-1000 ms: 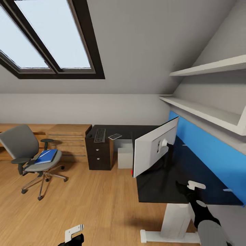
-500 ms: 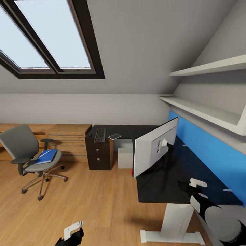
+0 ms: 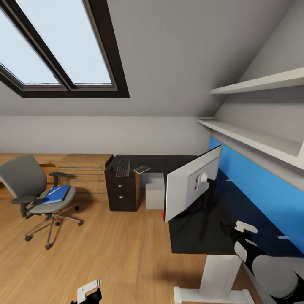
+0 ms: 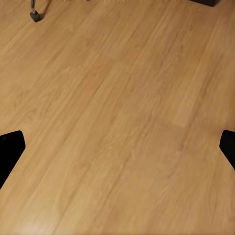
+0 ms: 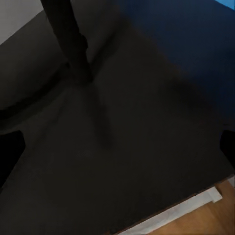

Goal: In the bedroom, organize the workspace by keeping the computer under the desk, ensuring the monitor is on the desk, placing the keyboard on the desk next to the monitor, placing the mouse on the desk next to the keyboard, moving the folder from the swivel chair onto the desk next to the mouse, stacking the notebook on top of the folder with the pen on top of the notebook, and positioning the swivel chair next to the desk.

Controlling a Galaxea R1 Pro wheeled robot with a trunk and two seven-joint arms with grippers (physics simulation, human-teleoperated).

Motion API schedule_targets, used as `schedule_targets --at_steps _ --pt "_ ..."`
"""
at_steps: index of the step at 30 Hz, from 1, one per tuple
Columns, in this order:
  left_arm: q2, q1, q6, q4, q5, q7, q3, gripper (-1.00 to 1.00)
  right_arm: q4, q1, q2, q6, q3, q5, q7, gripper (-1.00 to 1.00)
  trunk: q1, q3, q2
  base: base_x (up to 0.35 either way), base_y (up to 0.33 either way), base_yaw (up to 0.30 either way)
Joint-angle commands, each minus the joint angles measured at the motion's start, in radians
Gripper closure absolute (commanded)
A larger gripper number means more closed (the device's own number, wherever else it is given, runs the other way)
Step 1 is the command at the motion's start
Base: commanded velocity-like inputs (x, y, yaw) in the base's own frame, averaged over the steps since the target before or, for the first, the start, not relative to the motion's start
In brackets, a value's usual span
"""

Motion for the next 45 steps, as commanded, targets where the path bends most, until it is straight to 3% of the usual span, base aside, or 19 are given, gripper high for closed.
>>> schedule_targets --at_steps 1,2,3,10,11,26,36,39,45 --pt "0.000 -0.001 -0.004 0.001 0.008 0.006 -0.009 -1.00 0.005 0.000 0.000 -0.031 -0.008 0.026 0.004 -1.00 0.001 0.000 -0.001 0.249 0.000 0.000" --pt "0.000 -0.001 -0.004 0.001 0.008 0.006 -0.009 -1.00 0.007 0.000 0.001 -0.048 -0.008 0.039 0.004 -1.00 0.001 0.000 -0.001 0.233 0.000 0.000" --pt "-0.001 -0.001 -0.001 0.002 0.009 0.006 -0.010 -1.00 0.012 0.001 0.020 -0.107 -0.008 0.089 0.003 -1.00 0.001 0.000 -0.001 0.184 0.000 0.000" --pt "-0.001 -0.001 0.003 0.005 0.010 0.006 -0.013 -1.00 0.017 0.003 0.047 -0.219 -0.008 0.166 0.000 -1.00 0.001 0.000 -0.001 0.141 0.000 0.000" --pt "-0.001 -0.001 0.004 0.005 0.011 0.006 -0.014 -1.00 0.018 0.004 0.050 -0.240 -0.008 0.193 -0.001 -1.00 0.001 0.000 -0.001 0.248 -0.043 0.000" --pt "-0.002 -0.001 0.000 0.005 0.011 0.006 -0.016 -1.00 0.018 0.007 0.050 -0.328 -0.009 0.204 0.005 -1.00 0.001 0.000 -0.001 0.167 -0.049 0.000" --pt "-0.003 -0.001 -0.002 0.018 0.009 0.006 -0.018 -1.00 0.018 0.007 0.049 -0.326 -0.009 0.205 0.002 -1.00 0.001 0.000 -0.001 0.130 -0.089 0.000" --pt "-0.002 -0.001 -0.003 0.016 0.008 0.006 -0.021 -1.00 0.018 0.007 0.050 -0.295 -0.008 0.205 -0.002 -1.00 0.001 0.000 -0.001 0.035 -0.045 0.000" --pt "-0.002 -0.001 -0.003 -0.020 0.015 0.015 -0.022 -1.00 0.018 0.007 0.050 -0.266 -0.007 0.205 -0.002 -1.00 0.024 -0.019 -0.043 0.002 -0.003 0.000"
